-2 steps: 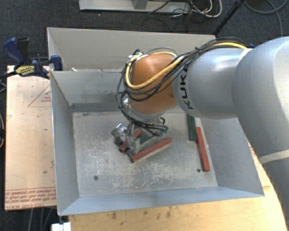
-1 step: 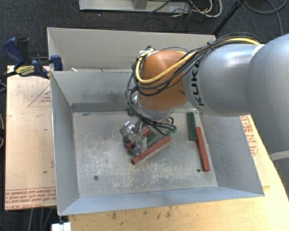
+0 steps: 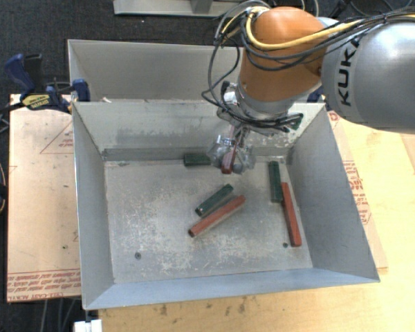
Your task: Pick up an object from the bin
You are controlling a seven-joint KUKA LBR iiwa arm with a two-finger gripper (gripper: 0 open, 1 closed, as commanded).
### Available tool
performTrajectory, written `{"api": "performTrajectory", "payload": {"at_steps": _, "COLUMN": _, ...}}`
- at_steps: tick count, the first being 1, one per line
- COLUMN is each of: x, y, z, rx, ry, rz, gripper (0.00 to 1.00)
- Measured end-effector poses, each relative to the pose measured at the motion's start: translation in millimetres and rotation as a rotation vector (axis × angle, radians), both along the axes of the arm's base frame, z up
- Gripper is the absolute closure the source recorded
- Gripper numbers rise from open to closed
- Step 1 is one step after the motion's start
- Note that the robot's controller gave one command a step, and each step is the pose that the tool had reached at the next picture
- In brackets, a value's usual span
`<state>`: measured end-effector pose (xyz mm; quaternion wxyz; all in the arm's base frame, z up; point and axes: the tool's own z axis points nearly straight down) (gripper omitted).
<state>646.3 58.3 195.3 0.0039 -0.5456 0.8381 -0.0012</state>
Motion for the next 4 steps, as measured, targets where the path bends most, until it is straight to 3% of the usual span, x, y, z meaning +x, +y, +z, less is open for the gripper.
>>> {"api": "performTrajectory", "payload": {"at_steps": 3, "x": -2.0, "y": 2, "z": 3, "rx": 0.001, "ry": 0.010, "rz": 0.007, "gripper": 1.00}}
{"api": "performTrajectory", "payload": {"at_steps": 4, "x": -8.5, "y": -5, "z": 41, "rx": 0.001, "ry": 0.006, "rz": -0.003, "gripper": 1.00}}
